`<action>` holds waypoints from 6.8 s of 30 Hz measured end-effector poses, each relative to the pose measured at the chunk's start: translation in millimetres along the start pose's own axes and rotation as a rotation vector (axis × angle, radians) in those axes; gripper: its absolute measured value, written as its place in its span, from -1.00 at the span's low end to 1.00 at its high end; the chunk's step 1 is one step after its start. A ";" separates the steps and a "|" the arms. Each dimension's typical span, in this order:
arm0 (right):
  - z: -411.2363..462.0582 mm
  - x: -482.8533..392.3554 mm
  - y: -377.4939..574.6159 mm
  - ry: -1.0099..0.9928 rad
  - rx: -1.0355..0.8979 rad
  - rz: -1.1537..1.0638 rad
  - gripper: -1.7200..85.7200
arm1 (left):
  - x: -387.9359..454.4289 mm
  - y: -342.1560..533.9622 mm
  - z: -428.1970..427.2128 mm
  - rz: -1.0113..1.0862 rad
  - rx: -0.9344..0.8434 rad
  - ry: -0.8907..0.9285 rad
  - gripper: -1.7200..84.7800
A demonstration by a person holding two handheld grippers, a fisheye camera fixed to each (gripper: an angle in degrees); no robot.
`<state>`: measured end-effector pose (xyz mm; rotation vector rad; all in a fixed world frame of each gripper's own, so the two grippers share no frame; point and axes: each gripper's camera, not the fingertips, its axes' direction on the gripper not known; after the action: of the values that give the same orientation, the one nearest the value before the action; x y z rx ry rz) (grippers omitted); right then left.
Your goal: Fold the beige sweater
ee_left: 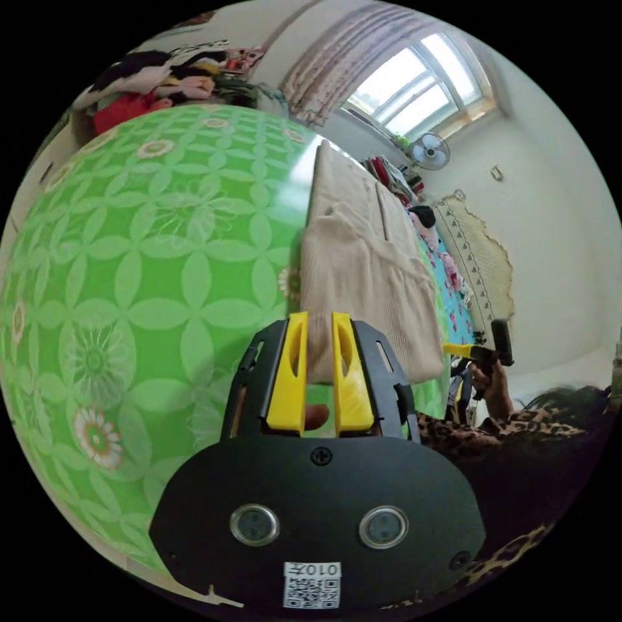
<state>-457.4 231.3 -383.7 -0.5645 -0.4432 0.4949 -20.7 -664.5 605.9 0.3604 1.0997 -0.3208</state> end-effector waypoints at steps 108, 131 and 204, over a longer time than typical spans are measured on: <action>97.1 70.5 -19.2 -0.459 -0.224 -0.203 -0.76 | -26.8 -13.0 -81.5 -0.256 0.048 0.078 -0.96; 62.5 53.7 -330.1 -0.008 -0.326 -0.511 -0.60 | 8.7 143.4 -81.6 -0.413 0.039 0.226 -0.90; -348.2 -308.8 84.4 1.085 0.688 -0.511 -0.92 | 311.4 163.9 23.4 0.548 -0.106 0.981 -0.97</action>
<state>-547.9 -13.8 -778.0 0.0158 0.6099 -0.1988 198.2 -550.6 353.9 0.7392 1.8932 0.4621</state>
